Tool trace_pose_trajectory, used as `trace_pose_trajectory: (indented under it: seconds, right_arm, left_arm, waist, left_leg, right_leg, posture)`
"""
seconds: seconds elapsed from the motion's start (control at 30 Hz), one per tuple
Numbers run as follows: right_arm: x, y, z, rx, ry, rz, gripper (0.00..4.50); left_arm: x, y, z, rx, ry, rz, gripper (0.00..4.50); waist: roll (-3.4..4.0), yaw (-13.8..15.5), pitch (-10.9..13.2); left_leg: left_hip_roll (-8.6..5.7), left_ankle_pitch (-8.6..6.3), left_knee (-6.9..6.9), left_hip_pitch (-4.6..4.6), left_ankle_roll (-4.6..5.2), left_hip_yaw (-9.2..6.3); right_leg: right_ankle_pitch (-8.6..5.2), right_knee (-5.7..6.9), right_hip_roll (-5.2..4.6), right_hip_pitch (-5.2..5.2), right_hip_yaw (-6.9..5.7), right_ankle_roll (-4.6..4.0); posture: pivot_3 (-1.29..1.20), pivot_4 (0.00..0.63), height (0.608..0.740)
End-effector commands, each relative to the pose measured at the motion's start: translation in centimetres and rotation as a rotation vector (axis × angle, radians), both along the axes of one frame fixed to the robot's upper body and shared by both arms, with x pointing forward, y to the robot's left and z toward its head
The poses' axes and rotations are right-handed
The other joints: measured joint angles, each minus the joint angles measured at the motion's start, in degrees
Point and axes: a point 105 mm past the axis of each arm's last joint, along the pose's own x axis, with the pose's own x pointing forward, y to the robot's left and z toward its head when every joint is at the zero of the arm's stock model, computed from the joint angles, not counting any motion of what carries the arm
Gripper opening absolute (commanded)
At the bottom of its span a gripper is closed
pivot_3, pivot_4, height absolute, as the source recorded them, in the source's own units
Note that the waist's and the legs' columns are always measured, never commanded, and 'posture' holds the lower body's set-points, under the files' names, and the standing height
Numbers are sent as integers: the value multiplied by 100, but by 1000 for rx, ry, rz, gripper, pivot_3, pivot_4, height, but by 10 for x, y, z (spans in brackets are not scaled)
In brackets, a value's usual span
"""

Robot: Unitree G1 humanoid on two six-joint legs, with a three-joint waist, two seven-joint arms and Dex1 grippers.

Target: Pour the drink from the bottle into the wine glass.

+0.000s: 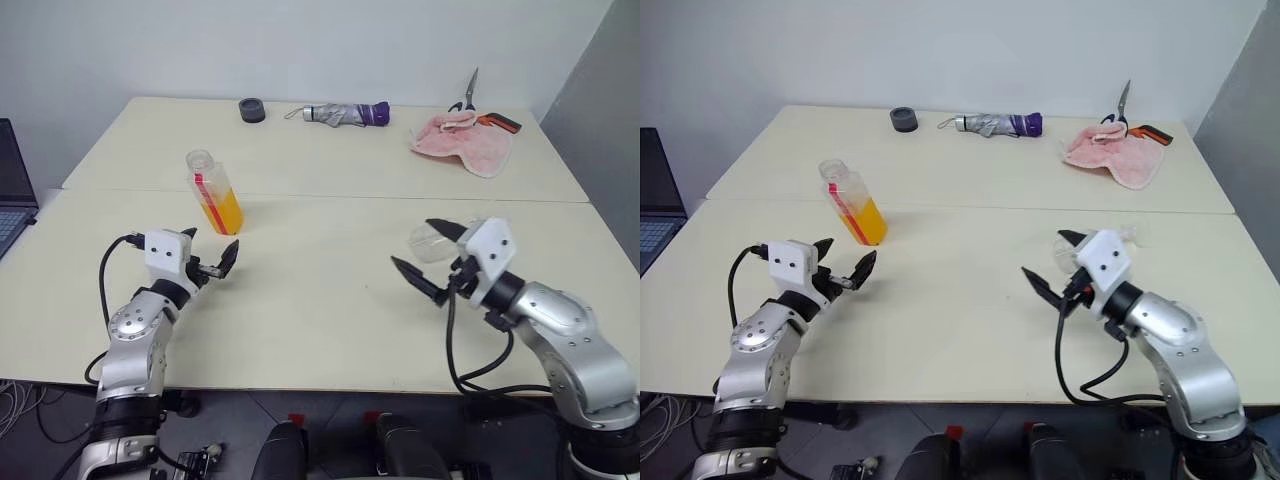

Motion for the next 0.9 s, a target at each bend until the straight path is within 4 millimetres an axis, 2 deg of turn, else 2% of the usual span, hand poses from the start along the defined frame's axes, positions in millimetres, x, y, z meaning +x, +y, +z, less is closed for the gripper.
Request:
trace_pose_trajectory:
  seconds: [0.03,0.23,0.3,0.37,0.47,0.67,0.9]
  right_arm:
    - [2,-25,-2,-151,-60,-88,4500]
    - [35,-65,-14,-463,-214,-268,4500]
    - [44,-73,-16,-551,-270,-301,4500]
    - [55,-86,-23,-710,-329,-320,4500]
    - [64,-99,-36,-855,-357,-307,4500]
    - [79,-105,-54,-953,-409,-257,4500]
    - [105,-98,-50,-1026,-548,-235,4500]
  left_arm:
    - [-12,-40,12,15,-18,-213,4476]
    - [-20,-92,25,42,24,-555,4476]
    - [-20,-101,28,60,33,-633,4476]
    - [-21,-114,34,85,42,-743,4476]
    - [-25,-125,35,109,59,-845,4476]
    - [-27,-137,36,134,62,-938,4476]
    - [-27,-144,37,131,57,-974,4476]
  waist:
    - [-1,20,0]
    - [-2,3,0]
    - [-1,-4,0]
    - [0,-12,0]
    - [0,-14,0]
    - [-1,-28,1]
    - [0,-50,1]
  left_leg:
    - [0,0,0,0,0,0]
    - [-11,1,2,7,-1,17]
    - [-9,1,0,10,-1,21]
    - [-8,1,-1,13,-1,28]
    - [-10,1,-2,13,-1,35]
    - [-9,0,-8,12,0,39]
    - [-11,0,-4,11,0,39]
  right_leg:
    - [0,-1,0,2,0,0]
    - [-1,-2,17,1,10,1]
    - [0,-1,21,0,15,1]
    - [0,0,23,0,22,0]
    - [0,-2,22,-1,28,0]
    - [0,-3,21,-6,34,-2]
    - [1,-1,18,-6,35,-2]
  posture:
    - [0,150,740]
    - [0,150,740]
    - [0,150,740]
    - [0,150,740]
    - [0,150,740]
    - [0,150,740]
    - [0,150,740]
